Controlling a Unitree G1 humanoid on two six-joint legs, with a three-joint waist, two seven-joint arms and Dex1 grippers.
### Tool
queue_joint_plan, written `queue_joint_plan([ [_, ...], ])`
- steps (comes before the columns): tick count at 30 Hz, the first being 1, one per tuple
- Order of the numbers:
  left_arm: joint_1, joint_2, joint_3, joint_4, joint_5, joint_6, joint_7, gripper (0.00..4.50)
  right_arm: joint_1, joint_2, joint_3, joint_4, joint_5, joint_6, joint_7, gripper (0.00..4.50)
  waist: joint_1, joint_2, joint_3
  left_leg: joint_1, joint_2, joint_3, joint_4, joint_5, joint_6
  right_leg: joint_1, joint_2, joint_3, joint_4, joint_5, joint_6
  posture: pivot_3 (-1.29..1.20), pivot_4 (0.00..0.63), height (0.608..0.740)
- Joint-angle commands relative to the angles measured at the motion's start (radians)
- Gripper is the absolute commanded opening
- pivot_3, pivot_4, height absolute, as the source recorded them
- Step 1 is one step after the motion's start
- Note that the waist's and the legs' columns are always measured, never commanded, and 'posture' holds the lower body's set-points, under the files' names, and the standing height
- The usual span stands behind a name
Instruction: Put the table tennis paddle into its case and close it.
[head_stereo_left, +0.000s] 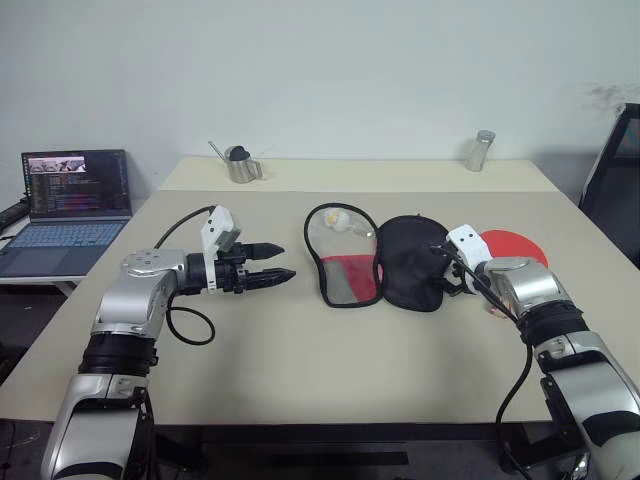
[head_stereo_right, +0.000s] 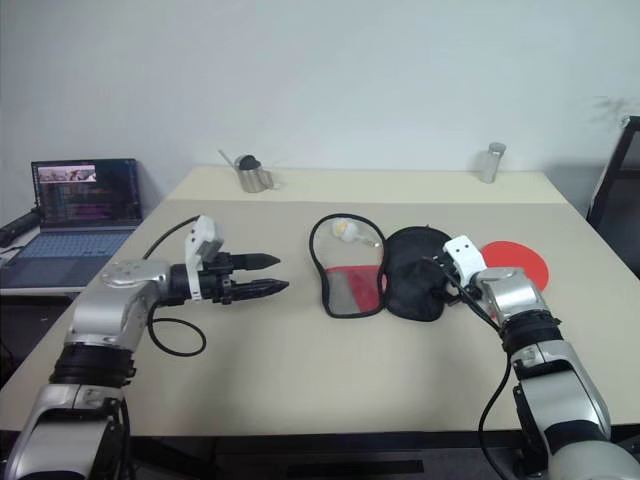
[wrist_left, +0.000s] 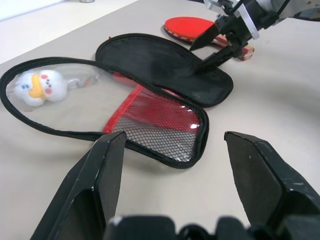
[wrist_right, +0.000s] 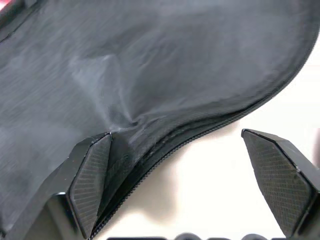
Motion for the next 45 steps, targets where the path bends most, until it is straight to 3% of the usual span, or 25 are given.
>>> queue_joint_plan([
  [1, -0.022, -0.002, 0.006, -0.026, -0.009, -0.011, 0.003, 3.43, -0.017, -0.037, -0.086, -0.102, 0.032, 0.056, -0.015, 4.49, 0.0, 0.0, 0.0, 0.0, 0.0, 0.0, 0.0, 0.0, 0.0, 0.0, 0.0, 0.0, 0.0, 0.0, 0.0, 0.0, 0.15, 0.74],
  [7, -0.03, -0.013, 0.003, -0.066, -0.03, -0.004, -0.019, 3.43, 0.104, -0.075, -0.192, -0.404, 0.11, 0.277, -0.025, 4.49, 0.002, 0.0, 0.0, -0.001, 0.0, 0.0, 0.0, 0.0, 0.0, 0.0, 0.0, 0.0, 0.0, 0.0, 0.0, 0.0, 0.15, 0.74],
  [14, -0.092, -0.033, -0.02, -0.072, -0.014, -0.024, -0.024, 3.43, 0.253, -0.029, -0.366, -0.634, 0.103, 0.433, -0.231, 4.49, 0.004, 0.0, 0.0, -0.001, 0.0, 0.0, 0.0, 0.0, 0.0, 0.0, 0.0, 0.0, 0.0, 0.0, 0.0, 0.0, 0.15, 0.74],
  [22, -0.132, -0.051, -0.062, -0.003, 0.041, -0.097, -0.021, 3.43, 0.258, 0.131, -0.512, -0.563, 0.089, 0.334, -0.485, 4.49, -0.002, 0.0, 0.0, 0.0, 0.0, 0.001, -0.001, 0.0, 0.0, 0.0, 0.001, 0.001, 0.001, 0.0, 0.0, 0.0, 0.15, 0.74],
  [29, -0.154, -0.05, -0.071, -0.005, 0.022, -0.084, -0.079, 3.43, 0.265, 0.191, -0.519, -0.471, 0.065, 0.23, -0.612, 4.49, 0.0, 0.001, 0.0, 0.0, 0.0, 0.001, 0.0, 0.0, 0.0, 0.0, 0.0, 0.001, 0.0, 0.0, 0.0, 0.0, 0.15, 0.74],
  [43, -0.199, -0.057, -0.096, -0.02, 0.017, -0.074, -0.153, 3.43, 0.222, 0.215, -0.552, -0.259, 0.12, 0.152, -0.665, 4.49, -0.009, 0.0, 0.0, 0.002, 0.0, 0.002, 0.001, 0.001, 0.001, 0.002, 0.001, 0.002, 0.001, 0.002, 0.001, 0.0, 0.15, 0.74],
  [45, -0.204, -0.058, -0.095, -0.013, 0.019, -0.078, -0.152, 3.43, 0.221, 0.212, -0.551, -0.229, 0.118, 0.135, -0.668, 4.13, -0.011, 0.0, 0.0, 0.003, 0.0, 0.002, 0.001, 0.002, 0.002, 0.003, 0.001, 0.002, 0.001, 0.004, 0.001, 0.0, 0.15, 0.74],
])
